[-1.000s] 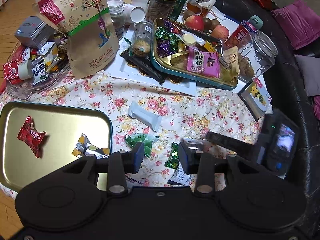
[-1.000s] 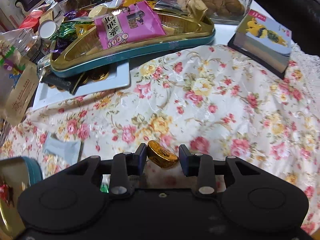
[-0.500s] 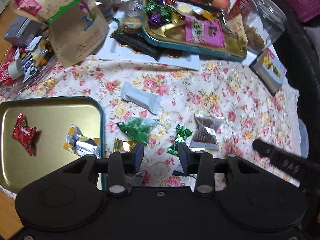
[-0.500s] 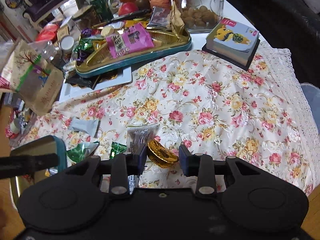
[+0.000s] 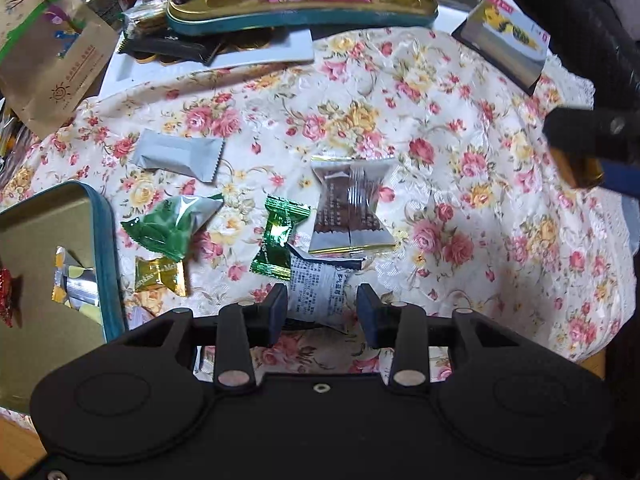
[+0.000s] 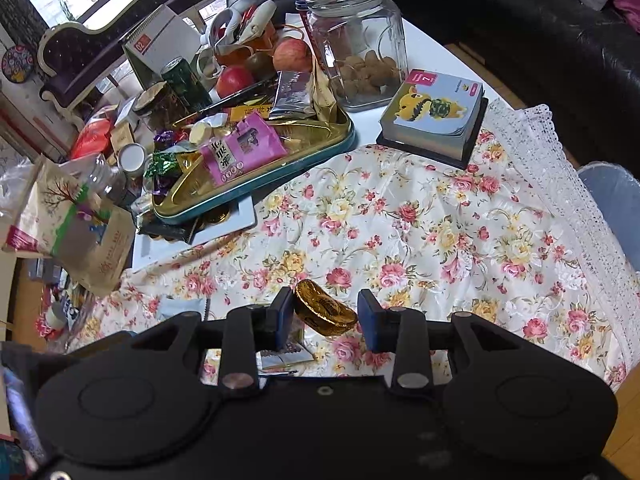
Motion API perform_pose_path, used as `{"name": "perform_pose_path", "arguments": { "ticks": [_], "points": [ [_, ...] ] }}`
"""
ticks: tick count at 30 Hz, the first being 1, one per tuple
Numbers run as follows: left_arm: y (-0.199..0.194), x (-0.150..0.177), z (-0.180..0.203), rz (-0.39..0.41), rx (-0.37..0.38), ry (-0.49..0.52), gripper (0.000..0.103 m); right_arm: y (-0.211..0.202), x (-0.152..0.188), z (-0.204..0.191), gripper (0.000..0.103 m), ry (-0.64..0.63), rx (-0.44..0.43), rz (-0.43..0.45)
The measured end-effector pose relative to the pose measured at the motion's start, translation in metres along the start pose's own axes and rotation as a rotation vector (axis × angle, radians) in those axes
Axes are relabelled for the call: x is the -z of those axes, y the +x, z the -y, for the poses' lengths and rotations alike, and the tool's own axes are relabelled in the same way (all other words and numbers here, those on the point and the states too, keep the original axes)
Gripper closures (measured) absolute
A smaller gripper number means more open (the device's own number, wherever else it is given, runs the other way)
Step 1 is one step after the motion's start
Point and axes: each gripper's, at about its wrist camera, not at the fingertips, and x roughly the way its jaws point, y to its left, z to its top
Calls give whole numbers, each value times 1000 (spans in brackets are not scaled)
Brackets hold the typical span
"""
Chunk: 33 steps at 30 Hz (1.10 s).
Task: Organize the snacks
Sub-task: 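Grasp the white printed packet with the left tool while the right tool holds the gold candy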
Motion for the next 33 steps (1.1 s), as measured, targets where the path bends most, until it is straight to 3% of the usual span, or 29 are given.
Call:
{"name": "perform_pose_path", "arguments": {
  "ticks": [11,22,33],
  "points": [
    [24,-5,3,-31,-49,-43,55,-8,-2,4,66,21,-22,16],
    [38,-5,15,-48,-98,-21,54,-9,-3,4,66,25,-27,16],
    [18,-6,-2,-31,-67,-94,61,-8,-6,4,66,40,-4,31]
  ]
}}
